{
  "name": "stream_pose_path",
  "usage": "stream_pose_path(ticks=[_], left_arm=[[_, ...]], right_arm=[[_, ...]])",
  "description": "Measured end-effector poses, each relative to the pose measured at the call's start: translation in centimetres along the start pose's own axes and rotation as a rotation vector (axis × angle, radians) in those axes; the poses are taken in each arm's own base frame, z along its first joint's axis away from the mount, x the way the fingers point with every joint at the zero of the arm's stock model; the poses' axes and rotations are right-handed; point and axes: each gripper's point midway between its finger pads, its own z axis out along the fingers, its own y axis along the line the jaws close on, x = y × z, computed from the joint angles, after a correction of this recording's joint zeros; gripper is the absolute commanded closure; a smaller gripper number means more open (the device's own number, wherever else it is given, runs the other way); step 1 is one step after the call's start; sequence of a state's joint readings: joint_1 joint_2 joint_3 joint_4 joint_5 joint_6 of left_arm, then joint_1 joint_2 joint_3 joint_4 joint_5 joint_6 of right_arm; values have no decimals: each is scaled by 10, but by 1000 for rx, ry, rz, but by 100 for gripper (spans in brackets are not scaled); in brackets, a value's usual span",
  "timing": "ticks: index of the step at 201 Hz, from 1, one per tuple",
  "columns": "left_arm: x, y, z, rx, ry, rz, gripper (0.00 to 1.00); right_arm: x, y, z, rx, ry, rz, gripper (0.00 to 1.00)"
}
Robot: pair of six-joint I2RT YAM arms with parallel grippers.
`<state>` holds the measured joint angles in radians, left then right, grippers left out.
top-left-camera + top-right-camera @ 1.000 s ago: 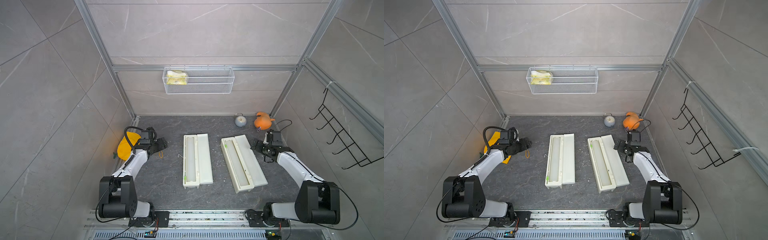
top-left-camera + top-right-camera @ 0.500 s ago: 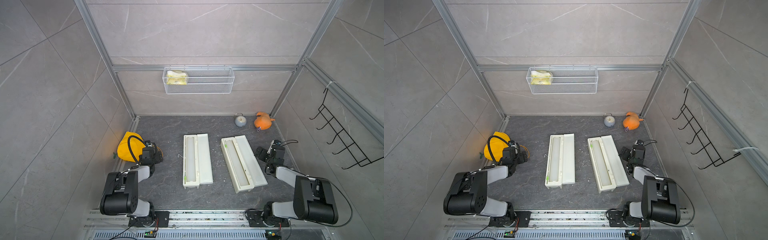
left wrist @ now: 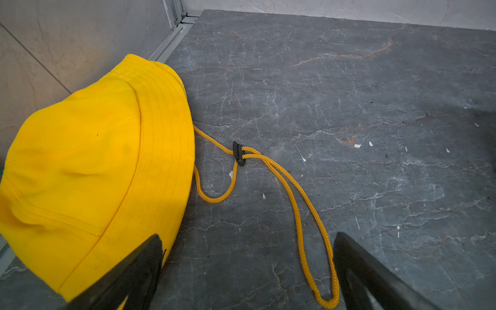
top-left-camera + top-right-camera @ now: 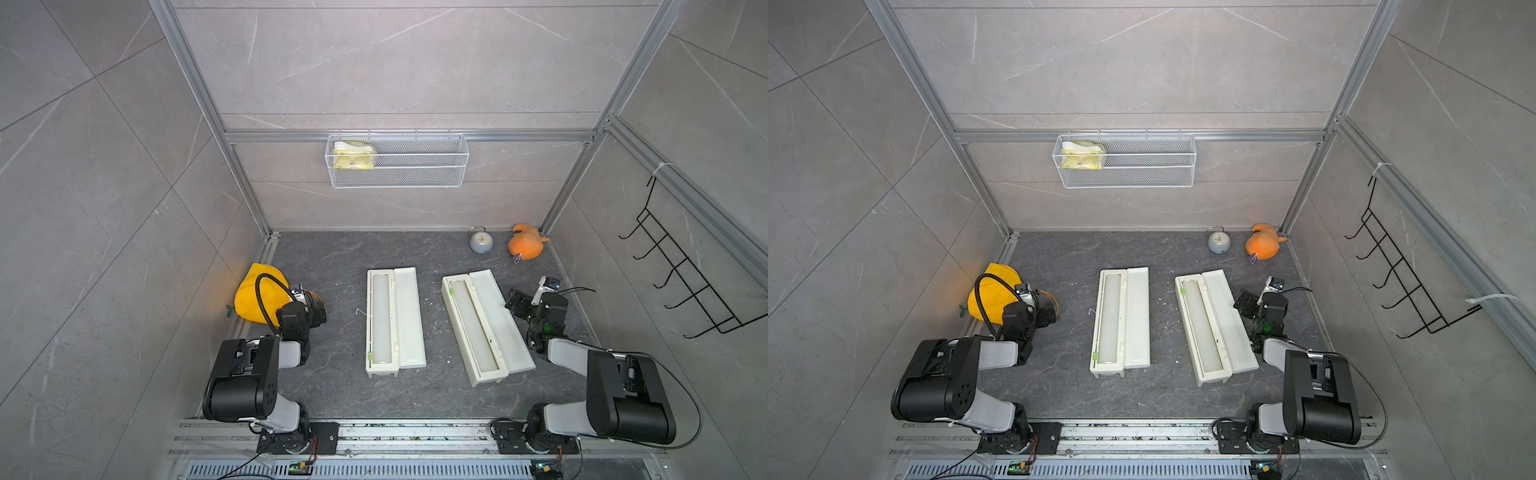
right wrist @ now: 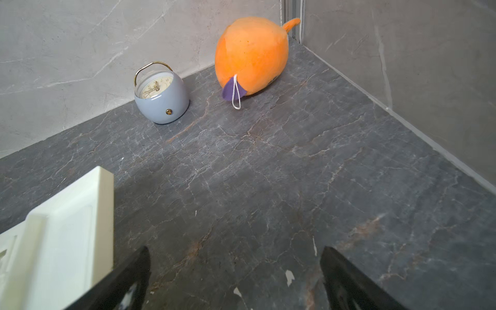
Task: Put plastic wrap rolls into dispensers
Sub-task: Reset both arms
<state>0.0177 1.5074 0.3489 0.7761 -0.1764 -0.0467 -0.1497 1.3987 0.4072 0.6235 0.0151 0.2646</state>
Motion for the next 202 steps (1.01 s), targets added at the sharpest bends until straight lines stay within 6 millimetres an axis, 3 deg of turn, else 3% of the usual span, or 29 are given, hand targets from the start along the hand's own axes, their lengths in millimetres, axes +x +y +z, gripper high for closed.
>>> stream_pose_path(ticks=[36,95,121,146,202], left_arm=[[-6,0,0,0,-25,-4,0],[-10,0,0,1,-39,-6,0],[-10,0,0,1,-40,-6,0],[-10,0,0,0,-40,-6,0],[-10,0,0,1,-40,-6,0]], right_arm=[[6,5,-3,-21,-9,-25,0],[8,52,-6,-166,-37,-178,0],[17,71,-3,-214,-55,-257,0],[27,73,-1,-218,-47,-285,0],[24,75,-2,-221,-63,-288,0]])
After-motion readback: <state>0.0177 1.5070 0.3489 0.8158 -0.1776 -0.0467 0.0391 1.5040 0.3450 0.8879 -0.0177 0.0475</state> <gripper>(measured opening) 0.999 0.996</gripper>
